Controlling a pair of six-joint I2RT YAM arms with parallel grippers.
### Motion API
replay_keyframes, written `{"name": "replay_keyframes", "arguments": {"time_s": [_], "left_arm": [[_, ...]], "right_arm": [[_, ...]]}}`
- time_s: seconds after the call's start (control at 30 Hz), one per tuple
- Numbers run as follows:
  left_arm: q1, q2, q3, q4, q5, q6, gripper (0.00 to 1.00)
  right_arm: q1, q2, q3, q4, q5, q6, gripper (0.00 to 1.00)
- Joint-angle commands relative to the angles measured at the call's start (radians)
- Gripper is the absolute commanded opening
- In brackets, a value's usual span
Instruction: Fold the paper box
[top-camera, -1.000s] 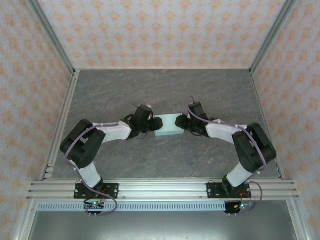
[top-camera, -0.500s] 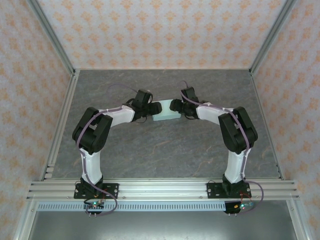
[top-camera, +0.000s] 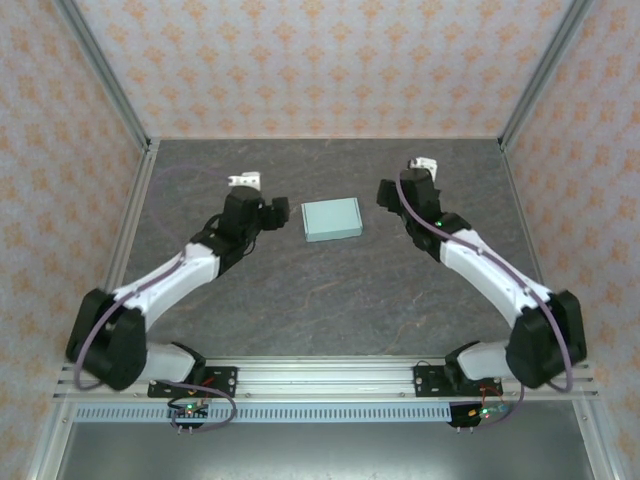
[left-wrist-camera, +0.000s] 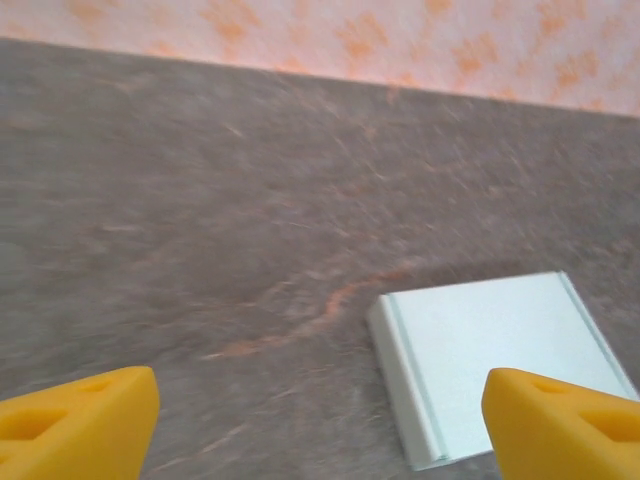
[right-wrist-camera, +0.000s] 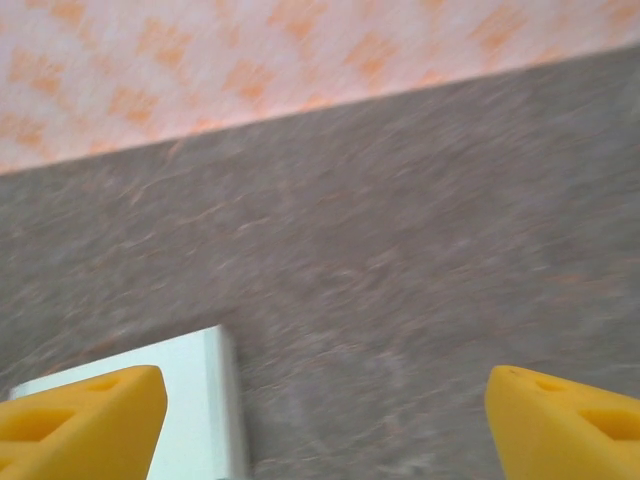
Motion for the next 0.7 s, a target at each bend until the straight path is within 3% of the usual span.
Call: {"name": "replay_keyframes", "arguments": {"time_s": [0.0, 0.17, 0.23, 0.37, 0.5, 0.67], "left_arm": [[0.014, -0.131, -0.108, 0.034, -0.231, 0.108, 0.88], [0.049, -0.31, -0.253, 0.094, -0.313, 0.137, 0.97], [0.069, -0.329, -0.283, 0.099, -0.315, 0.136, 1.0], [0.108, -0.309, -0.303, 0.087, -0.329, 0.16, 1.0], [0.177, -0.266, -0.35, 0.166, -0.295, 0.22, 1.0], [0.307, -0.148, -0.445, 0.413, -0.093, 0.26, 1.0]], "right_arm": [[-0.006, -0.077, -0.095, -0.009, 0.271, -0.099, 0.86], [-0.007, -0.178, -0.243, 0.094, 0.443, -0.161, 0.95], [-0.007, -0.19, -0.298, 0.149, 0.496, -0.175, 1.0], [-0.015, -0.188, -0.392, 0.271, 0.547, -0.222, 0.99], [-0.074, -0.189, -0.503, 0.409, 0.446, -0.233, 0.99], [-0.178, -0.146, -0.616, 0.595, 0.243, -0.242, 0.99]]}}
